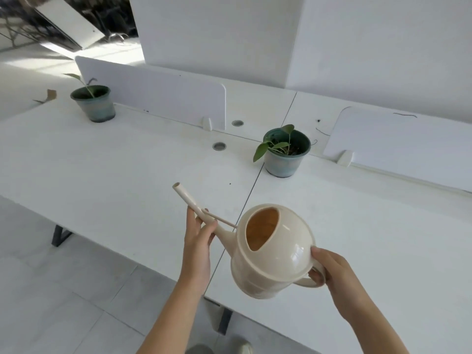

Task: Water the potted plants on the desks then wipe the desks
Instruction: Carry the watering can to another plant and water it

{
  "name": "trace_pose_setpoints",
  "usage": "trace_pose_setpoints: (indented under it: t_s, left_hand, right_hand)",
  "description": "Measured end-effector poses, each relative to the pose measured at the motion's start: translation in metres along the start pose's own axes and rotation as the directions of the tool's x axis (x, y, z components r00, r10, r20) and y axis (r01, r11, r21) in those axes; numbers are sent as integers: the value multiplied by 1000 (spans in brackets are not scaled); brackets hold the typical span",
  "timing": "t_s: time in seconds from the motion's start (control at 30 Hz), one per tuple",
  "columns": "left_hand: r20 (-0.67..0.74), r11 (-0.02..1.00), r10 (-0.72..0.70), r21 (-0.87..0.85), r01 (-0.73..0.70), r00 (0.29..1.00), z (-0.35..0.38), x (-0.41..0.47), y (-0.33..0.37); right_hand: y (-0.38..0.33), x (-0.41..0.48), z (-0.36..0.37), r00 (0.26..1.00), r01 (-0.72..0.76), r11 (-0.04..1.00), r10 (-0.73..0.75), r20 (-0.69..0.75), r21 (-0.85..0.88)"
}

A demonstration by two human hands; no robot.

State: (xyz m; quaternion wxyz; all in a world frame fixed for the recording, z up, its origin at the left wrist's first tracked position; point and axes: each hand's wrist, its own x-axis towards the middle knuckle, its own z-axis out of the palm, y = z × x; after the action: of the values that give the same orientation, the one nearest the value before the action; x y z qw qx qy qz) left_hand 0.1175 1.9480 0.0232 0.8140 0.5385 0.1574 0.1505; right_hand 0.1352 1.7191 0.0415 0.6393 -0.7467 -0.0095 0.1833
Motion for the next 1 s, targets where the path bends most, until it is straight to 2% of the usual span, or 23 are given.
trace_pose_setpoints:
  t_s: [0.13, 0.3, 0.47, 0.57, 0.73, 1.0]
  left_hand:
    - [35, 1000, -18, -20, 19, 999, 20, 31, 3]
    - [175, 997, -71, -22, 76, 982, 53, 68, -6]
    - [376, 986, -162, 26, 164, 912, 96, 101, -14]
    - [443, 975, -216, 56, 214, 870, 120, 116, -18]
    - [454, 945, -325, 120, 304, 830, 145, 139, -21]
    - [446, 921, -388, 209, 327, 807, 157, 183, -25]
  right_hand:
    - [-3, 14, -6, 996, -33, 993, 42, -77, 112]
    - [-15, 18, -14, 960, -19, 965, 90, -264, 260]
    - [-25, 17, -29, 881, 31, 955, 113, -460, 294]
    - [-30, 24, -37, 837, 47, 949, 132, -531, 310]
    - [-40, 40, -44, 805, 64, 947, 139, -577, 316]
    - [-55, 67, -38, 872, 37, 960, 104, -478, 276]
